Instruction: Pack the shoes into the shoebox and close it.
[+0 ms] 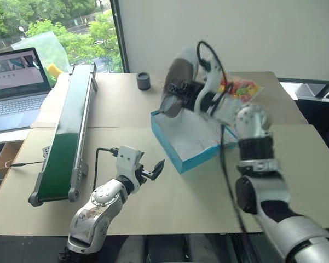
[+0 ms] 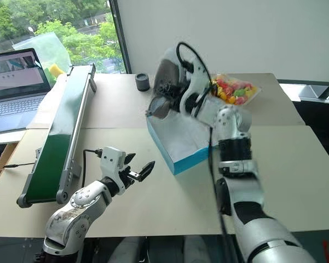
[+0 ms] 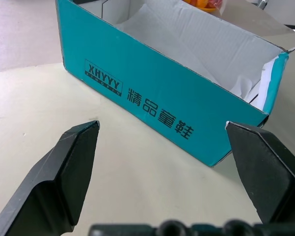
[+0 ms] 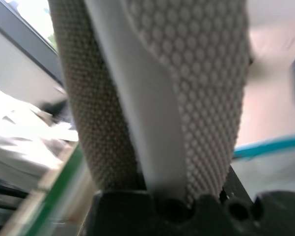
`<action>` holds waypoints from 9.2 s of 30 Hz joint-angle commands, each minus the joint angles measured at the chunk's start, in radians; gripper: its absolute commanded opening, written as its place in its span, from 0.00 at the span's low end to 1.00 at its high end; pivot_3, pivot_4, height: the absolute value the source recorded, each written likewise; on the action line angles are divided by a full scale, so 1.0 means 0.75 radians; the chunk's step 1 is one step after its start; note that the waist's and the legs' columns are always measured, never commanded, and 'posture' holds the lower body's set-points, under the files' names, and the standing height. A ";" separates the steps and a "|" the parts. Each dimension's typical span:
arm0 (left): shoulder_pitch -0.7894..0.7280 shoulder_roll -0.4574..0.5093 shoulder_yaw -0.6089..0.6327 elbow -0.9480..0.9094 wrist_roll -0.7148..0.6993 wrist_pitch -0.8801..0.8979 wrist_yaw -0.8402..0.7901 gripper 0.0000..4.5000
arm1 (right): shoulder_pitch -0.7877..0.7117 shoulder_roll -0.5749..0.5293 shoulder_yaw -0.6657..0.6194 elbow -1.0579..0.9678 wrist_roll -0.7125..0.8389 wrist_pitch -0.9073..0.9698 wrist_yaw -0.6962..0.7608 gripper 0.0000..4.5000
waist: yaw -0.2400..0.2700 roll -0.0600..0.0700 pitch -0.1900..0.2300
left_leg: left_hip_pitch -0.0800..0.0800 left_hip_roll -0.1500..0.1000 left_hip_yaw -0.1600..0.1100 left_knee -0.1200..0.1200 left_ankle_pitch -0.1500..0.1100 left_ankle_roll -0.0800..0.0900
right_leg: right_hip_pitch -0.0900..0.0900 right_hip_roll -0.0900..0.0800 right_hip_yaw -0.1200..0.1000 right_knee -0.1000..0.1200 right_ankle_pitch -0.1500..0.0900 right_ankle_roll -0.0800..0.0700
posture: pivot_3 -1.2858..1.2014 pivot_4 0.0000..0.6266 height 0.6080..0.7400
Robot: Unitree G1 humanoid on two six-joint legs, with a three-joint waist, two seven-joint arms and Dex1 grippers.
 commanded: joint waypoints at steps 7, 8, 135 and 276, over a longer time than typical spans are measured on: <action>-0.005 0.029 -0.122 -0.044 0.114 -0.154 -0.052 0.98 | -0.226 -0.013 0.281 0.542 -0.469 -0.109 0.442 0.13 | -0.001 0.000 0.000 | 0.000 0.001 0.002 0.000 0.000 0.000 | -0.002 0.000 0.004 0.001 0.000 0.000 | 0.52 0.24 1.00; -0.001 0.034 -0.127 -0.048 0.121 -0.170 -0.055 0.98 | -0.244 -0.001 0.264 0.594 -0.483 -0.104 0.438 0.13 | -0.001 0.000 0.000 | -0.001 0.000 0.002 0.000 0.000 0.000 | -0.003 0.000 0.004 0.001 0.001 0.000 | 0.52 0.24 1.00; -0.037 0.038 0.730 0.198 0.234 -0.072 0.326 1.00 | 0.899 0.143 0.420 -0.712 -0.722 -0.579 0.537 0.95 | 0.002 -0.011 -0.010 | 0.008 0.001 -0.005 0.003 0.000 -0.002 | 0.002 0.000 0.009 0.003 0.006 0.003 | 0.52 0.24 1.00; 0.019 -0.060 -0.050 -0.225 -0.054 -0.014 0.077 0.99 | -0.123 -0.014 0.657 0.647 -0.813 0.188 0.983 0.10 | 0.004 -0.003 -0.002 | 0.000 0.000 0.002 0.002 -0.002 0.001 | -0.002 -0.001 0.009 -0.004 0.006 0.004 | 0.52 0.24 1.00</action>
